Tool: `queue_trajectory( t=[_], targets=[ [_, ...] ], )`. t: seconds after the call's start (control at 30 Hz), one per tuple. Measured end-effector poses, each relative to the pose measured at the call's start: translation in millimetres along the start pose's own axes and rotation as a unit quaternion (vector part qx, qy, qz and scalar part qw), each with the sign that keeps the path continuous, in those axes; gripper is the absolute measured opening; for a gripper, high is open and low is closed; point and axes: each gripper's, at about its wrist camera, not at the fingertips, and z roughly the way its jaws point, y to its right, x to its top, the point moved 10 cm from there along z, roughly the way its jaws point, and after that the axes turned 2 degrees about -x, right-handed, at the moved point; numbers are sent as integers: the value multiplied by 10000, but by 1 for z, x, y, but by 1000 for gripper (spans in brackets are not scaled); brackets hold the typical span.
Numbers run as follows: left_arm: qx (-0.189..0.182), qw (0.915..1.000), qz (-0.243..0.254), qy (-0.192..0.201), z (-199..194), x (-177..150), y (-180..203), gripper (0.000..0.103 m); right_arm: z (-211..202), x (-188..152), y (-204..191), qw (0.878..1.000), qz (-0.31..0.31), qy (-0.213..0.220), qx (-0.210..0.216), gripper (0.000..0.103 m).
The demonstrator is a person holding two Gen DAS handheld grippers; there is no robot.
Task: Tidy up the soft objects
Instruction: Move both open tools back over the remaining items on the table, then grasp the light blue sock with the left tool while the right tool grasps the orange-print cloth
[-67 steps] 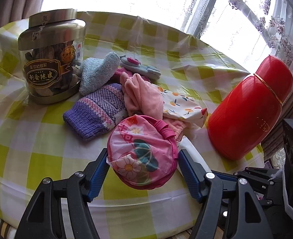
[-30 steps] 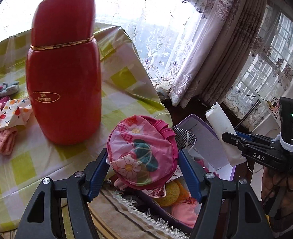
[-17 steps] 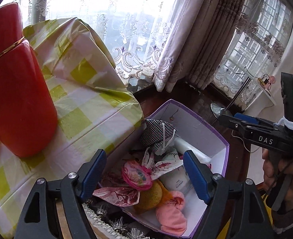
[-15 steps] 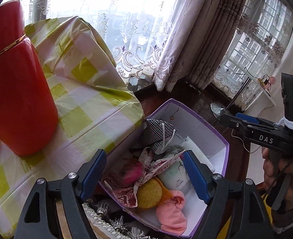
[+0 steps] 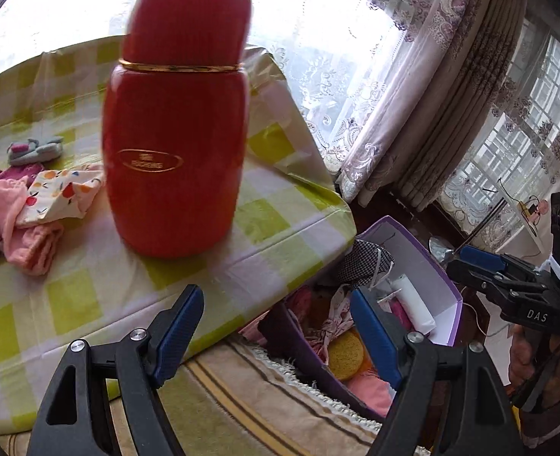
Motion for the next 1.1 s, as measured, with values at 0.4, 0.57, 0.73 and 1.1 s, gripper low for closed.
queue_trajectory(
  t=[0.4,0.57,0.73,1.1],
  targets=[
    [1184,9859,-1010,611,-80,-5,-157,80,18,-6,-147,9865,-1327,-154,942,75],
    [1545,9792,-1095,728,-102,-1,-199,77,31,-1,-190,9791,-1765,-157,999,75],
    [1858,9719,-1144,883,-117,9,-234,76,46,12,-227,9706,-2262,6,818,75],
    [2611,9587,-789,807,-107,39,-287,65,85,43,-302,9200,-3836,800,-99,75]
  ],
)
